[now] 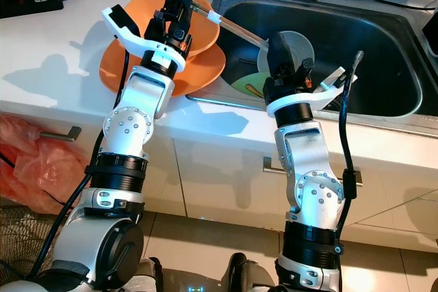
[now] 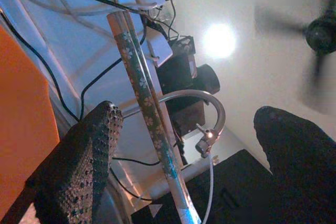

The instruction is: Kitchen organization

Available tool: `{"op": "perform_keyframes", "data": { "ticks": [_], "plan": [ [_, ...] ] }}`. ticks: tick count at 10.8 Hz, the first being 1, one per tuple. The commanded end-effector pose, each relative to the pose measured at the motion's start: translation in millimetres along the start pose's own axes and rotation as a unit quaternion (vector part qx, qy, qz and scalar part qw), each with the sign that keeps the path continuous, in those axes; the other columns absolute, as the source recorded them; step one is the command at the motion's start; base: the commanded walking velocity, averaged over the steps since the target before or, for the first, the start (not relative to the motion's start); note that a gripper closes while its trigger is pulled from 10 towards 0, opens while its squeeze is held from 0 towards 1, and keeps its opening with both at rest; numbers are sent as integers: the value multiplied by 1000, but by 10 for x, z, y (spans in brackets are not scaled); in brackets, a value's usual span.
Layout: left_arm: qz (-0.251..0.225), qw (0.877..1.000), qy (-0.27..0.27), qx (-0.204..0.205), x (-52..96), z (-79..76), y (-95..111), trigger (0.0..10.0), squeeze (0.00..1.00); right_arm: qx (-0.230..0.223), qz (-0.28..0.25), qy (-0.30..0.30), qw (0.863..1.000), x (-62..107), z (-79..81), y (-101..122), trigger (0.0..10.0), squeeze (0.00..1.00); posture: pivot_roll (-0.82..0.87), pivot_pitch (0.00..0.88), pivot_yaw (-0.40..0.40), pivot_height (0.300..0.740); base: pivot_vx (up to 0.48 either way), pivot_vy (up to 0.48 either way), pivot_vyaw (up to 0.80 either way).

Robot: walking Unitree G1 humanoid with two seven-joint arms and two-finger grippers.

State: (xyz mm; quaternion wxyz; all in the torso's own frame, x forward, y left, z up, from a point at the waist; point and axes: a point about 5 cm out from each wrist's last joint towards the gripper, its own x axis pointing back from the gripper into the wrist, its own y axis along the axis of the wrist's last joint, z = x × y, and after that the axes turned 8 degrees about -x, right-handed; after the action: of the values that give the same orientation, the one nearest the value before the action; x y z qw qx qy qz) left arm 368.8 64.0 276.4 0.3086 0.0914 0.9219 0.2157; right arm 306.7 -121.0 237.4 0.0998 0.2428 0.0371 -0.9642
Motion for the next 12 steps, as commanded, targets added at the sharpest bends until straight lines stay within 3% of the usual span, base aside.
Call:
{"op": "perform_keyframes", "data": {
  "ticks": [1,12],
  "plan": [
    [27,996,-25,76,-56,-289,-446,10000,1000,-31,-6,8,999,-48,23,-80,10000,0,60,151,-54,740,0,0,0],
    [27,996,-25,76,-56,-289,-446,10000,1000,-31,-6,8,999,-48,23,-80,10000,0,60,151,-54,740,0,0,0]
  ]
}}
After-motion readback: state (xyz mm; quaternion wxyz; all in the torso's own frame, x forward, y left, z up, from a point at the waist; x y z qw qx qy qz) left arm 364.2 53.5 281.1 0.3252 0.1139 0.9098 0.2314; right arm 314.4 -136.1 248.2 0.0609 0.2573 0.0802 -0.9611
